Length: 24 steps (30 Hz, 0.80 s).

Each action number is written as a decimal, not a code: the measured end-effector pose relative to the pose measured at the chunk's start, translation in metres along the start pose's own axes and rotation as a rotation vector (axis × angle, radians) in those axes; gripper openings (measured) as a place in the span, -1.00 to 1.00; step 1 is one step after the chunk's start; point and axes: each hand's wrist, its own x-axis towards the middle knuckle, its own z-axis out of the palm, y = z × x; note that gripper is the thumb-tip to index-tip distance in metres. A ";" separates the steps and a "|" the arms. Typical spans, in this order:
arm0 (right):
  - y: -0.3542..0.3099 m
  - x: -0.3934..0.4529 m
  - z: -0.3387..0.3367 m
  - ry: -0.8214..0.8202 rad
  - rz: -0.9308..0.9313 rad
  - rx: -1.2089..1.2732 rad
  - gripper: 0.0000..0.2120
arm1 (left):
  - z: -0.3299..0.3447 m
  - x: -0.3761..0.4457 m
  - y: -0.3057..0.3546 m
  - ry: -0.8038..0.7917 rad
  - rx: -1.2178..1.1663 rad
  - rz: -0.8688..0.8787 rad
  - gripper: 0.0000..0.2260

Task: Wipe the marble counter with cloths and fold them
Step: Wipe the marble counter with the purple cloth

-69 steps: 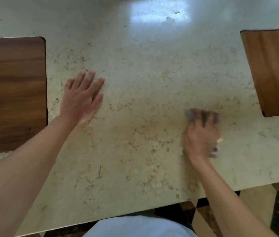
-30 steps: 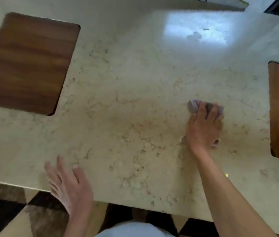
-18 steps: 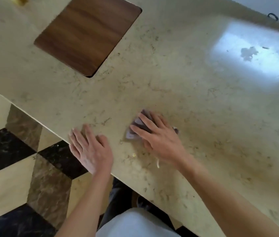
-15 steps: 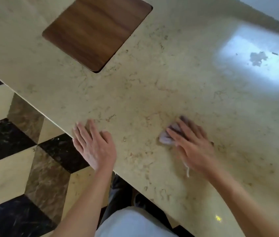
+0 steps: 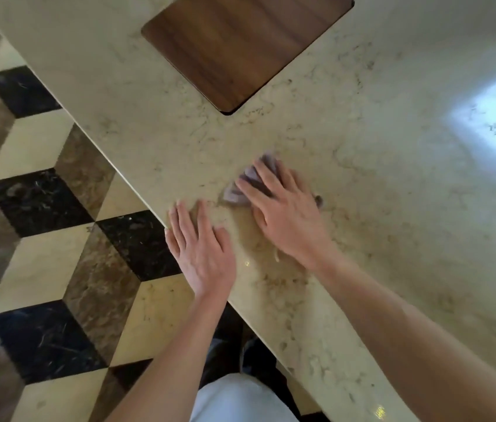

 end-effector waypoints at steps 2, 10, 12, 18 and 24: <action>-0.006 -0.056 0.000 -0.064 -0.063 0.036 -0.56 | 0.001 0.001 -0.001 0.006 -0.013 0.002 -0.53; 0.156 -0.125 -0.041 0.012 0.456 -0.066 -0.53 | -0.005 -0.013 0.006 -0.005 -0.338 -0.296 -0.38; 0.152 -0.080 -0.039 0.093 0.665 -0.047 -0.54 | -0.010 -0.036 0.012 -0.053 -0.597 -0.482 -0.30; 0.026 -0.064 -0.017 -0.012 0.104 -0.040 -0.58 | -0.016 -0.099 0.040 -0.088 -0.839 -0.525 -0.17; 0.097 -0.215 -0.038 -0.129 0.039 -0.036 -0.54 | -0.009 -0.097 0.035 -0.050 -0.918 -0.528 -0.17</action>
